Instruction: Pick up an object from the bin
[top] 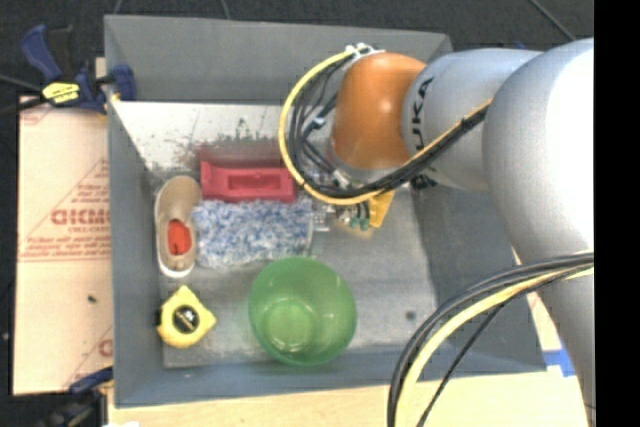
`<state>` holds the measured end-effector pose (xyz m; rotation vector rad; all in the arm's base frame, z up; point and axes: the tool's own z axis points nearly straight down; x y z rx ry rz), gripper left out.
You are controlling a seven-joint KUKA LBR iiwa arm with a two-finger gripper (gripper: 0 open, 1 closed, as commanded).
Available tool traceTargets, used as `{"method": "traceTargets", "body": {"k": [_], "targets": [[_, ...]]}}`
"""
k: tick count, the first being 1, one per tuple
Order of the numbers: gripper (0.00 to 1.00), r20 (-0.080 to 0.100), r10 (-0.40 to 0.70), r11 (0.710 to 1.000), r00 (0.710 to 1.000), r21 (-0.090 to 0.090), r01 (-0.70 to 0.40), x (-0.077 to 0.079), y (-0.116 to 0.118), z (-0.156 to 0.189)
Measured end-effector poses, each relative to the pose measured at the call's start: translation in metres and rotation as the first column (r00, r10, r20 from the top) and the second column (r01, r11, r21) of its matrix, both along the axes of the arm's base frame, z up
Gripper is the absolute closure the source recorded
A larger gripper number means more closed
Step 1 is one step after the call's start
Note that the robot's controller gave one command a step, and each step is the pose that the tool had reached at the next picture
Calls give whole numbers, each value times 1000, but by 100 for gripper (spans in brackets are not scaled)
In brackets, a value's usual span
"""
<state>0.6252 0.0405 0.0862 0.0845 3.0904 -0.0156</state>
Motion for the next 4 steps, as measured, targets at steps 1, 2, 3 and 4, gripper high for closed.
{"method": "traceTargets", "body": {"k": [1, 2, 3, 4], "targets": [[0, 15, -22, 1000, 1000, -3, 22, 12, 10, 1], [0, 27, -22, 1000, 999, -11, 22, 7, 10, -4], [100, 8, -8, 1000, 1000, 6, 8, 17, -92, 30], [100, 8, -9, 1000, 1000, 6, 9, 27, -161, 54]]}}
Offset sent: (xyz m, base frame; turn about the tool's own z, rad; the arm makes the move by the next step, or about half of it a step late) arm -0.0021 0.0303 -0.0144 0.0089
